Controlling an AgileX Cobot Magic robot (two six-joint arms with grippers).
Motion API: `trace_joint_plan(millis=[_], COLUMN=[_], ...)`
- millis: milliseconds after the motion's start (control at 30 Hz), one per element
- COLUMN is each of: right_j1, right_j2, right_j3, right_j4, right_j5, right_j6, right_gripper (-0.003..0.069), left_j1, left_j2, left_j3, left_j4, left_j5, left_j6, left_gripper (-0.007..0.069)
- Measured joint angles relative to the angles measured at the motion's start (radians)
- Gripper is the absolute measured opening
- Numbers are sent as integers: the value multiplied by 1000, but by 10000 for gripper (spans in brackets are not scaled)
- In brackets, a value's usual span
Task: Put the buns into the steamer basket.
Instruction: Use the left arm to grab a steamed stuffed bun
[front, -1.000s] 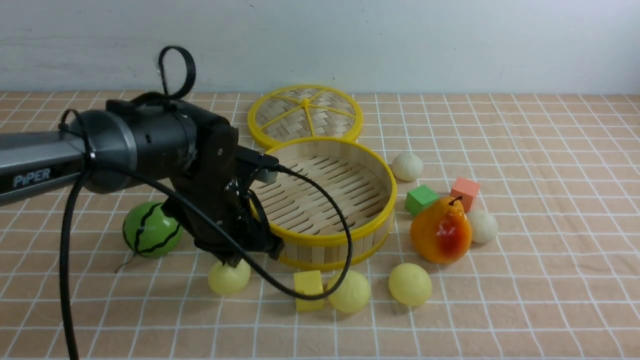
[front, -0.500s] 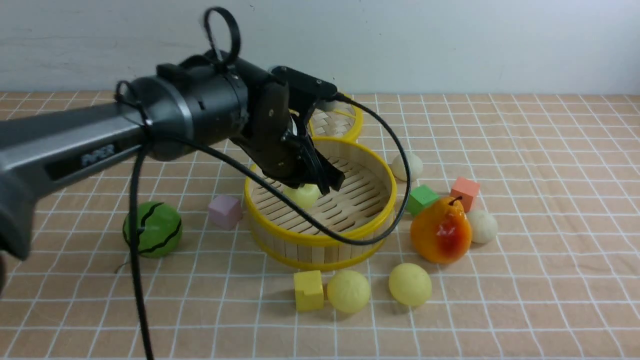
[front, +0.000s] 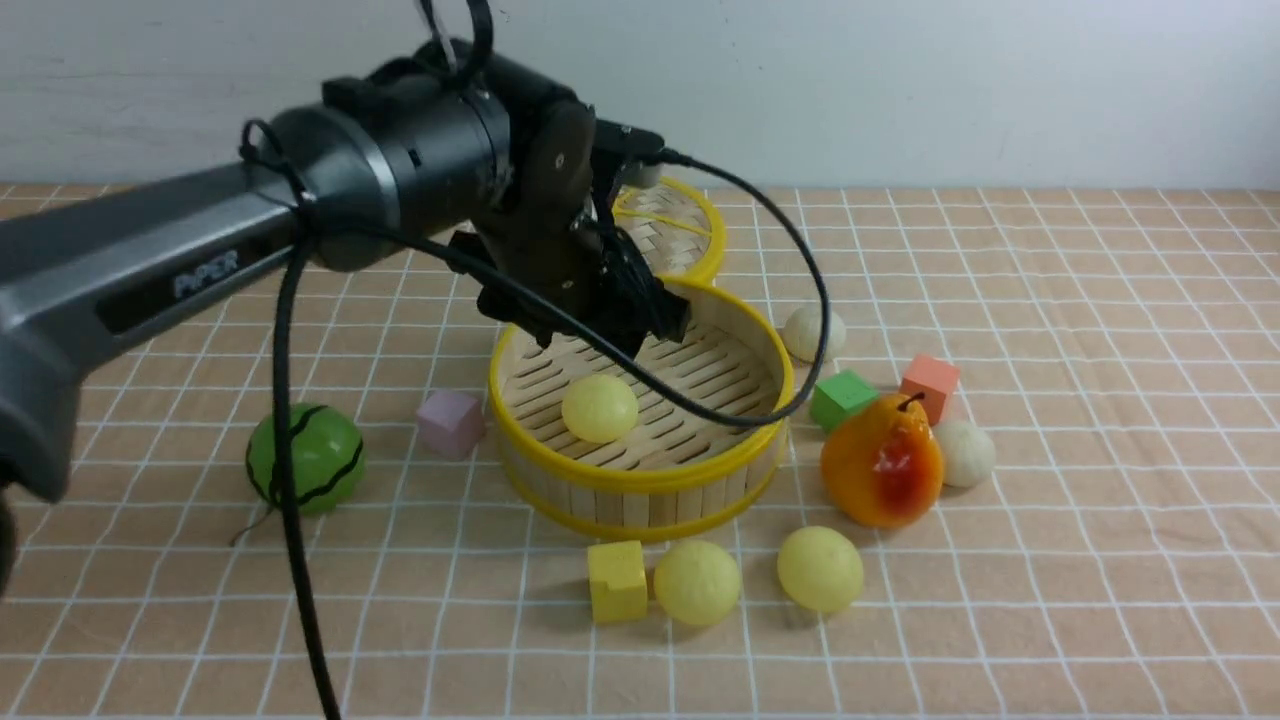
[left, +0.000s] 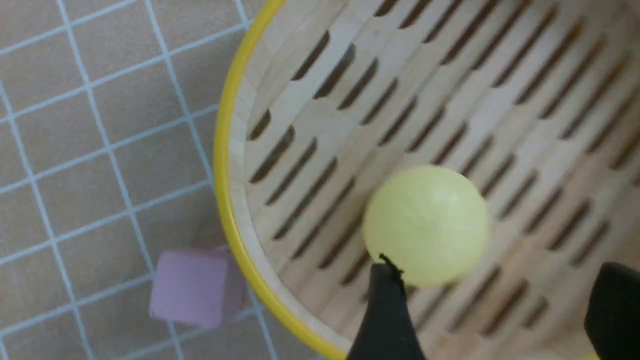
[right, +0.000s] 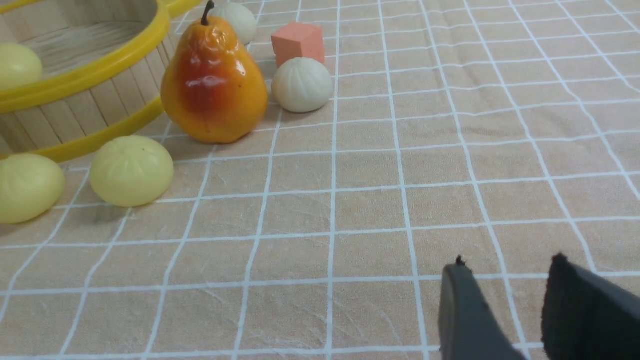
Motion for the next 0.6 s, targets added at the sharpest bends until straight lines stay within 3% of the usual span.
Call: trace_joint_plan(millis=[33, 133, 233, 333, 467, 600], right_j1=[0, 0, 0, 0, 0, 0], right_j2=[0, 0, 0, 0, 0, 0], right_j3=[0, 0, 0, 0, 0, 0], right_j4=[0, 0, 0, 0, 0, 0], right_j5=[0, 0, 0, 0, 0, 0], right_j6=[0, 0, 0, 0, 0, 0], right_gripper=[241, 241, 241, 241, 241, 241], left_j1=[-18, -111, -173, -202, -205, -199], left_j2=[-16, -63, -54, -35, -6, 49], left_j3=[0, 42, 105, 131, 131, 132], left_j4=[-7, -73, -126, -170, -185, -142], left_j5=[36, 169, 179, 145, 86, 32], left_j6=[7, 62, 129, 169, 200, 212], left_gripper=[463, 296, 146, 57, 59, 182])
